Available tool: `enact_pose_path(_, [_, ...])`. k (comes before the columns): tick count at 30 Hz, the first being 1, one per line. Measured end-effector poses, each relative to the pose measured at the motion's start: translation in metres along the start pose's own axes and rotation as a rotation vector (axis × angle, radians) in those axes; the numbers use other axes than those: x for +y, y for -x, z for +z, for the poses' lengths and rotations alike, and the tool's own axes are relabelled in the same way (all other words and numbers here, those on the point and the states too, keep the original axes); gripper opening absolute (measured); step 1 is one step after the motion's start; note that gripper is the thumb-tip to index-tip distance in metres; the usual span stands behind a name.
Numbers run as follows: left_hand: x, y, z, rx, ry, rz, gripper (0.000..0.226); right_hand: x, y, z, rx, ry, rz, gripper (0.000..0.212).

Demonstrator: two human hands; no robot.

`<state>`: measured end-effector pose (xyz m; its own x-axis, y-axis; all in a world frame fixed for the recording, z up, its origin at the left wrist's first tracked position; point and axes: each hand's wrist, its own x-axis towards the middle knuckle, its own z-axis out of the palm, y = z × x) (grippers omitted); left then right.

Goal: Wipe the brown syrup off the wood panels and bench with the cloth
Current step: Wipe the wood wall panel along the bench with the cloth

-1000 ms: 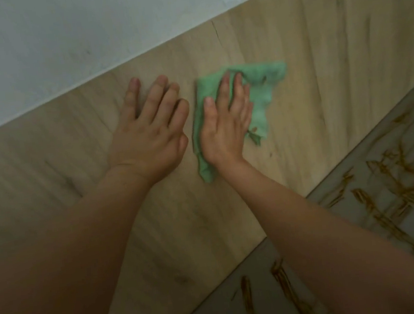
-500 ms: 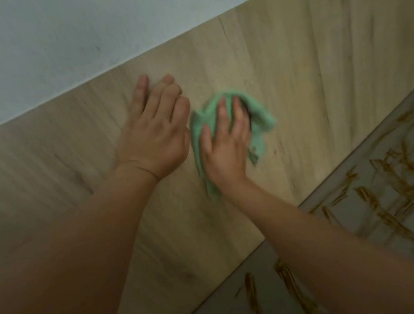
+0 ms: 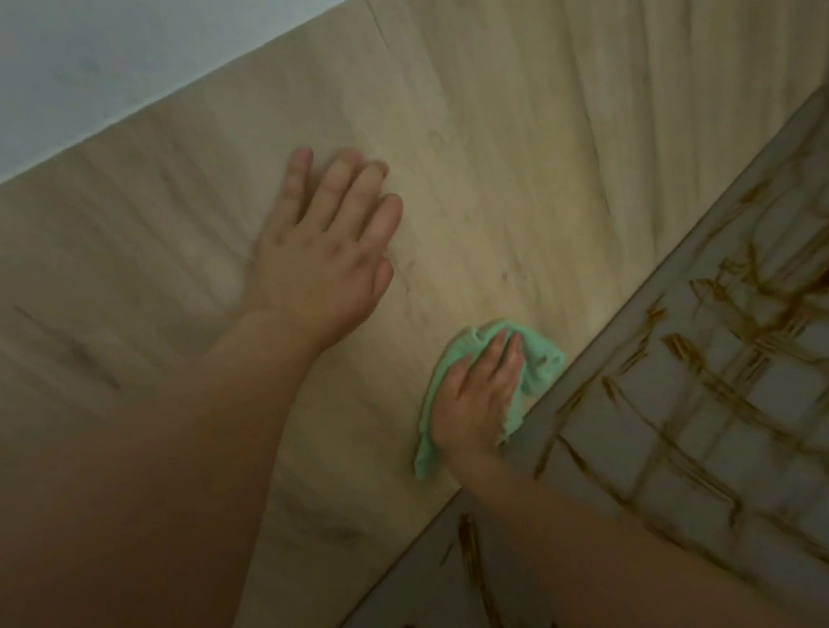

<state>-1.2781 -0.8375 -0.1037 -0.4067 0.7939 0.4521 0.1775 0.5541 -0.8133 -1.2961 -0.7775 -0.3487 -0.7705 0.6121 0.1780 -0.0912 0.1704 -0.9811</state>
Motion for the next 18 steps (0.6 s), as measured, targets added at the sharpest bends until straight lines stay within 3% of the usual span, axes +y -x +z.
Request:
enact_pose_path(6, [0.007,0.0,0.022,-0.1,-0.044,-0.04,0.058,0.071,-0.054,-0.008,-0.046,0.002,0.172,0.065])
enact_pose_path(12, [0.008,-0.001,0.019,-0.138,-0.021,-0.06,0.061,0.038,-0.116,-0.025,0.039,-0.166,0.532,0.063])
enact_pose_path(14, [0.007,0.001,0.018,-0.103,-0.07,-0.012,0.056,0.011,-0.129,-0.028,0.045,-0.177,0.496,0.063])
enact_pose_path(18, [0.005,0.002,0.017,-0.038,-0.094,0.027,0.052,-0.069,-0.165,-0.037,0.065,-0.145,0.227,0.063])
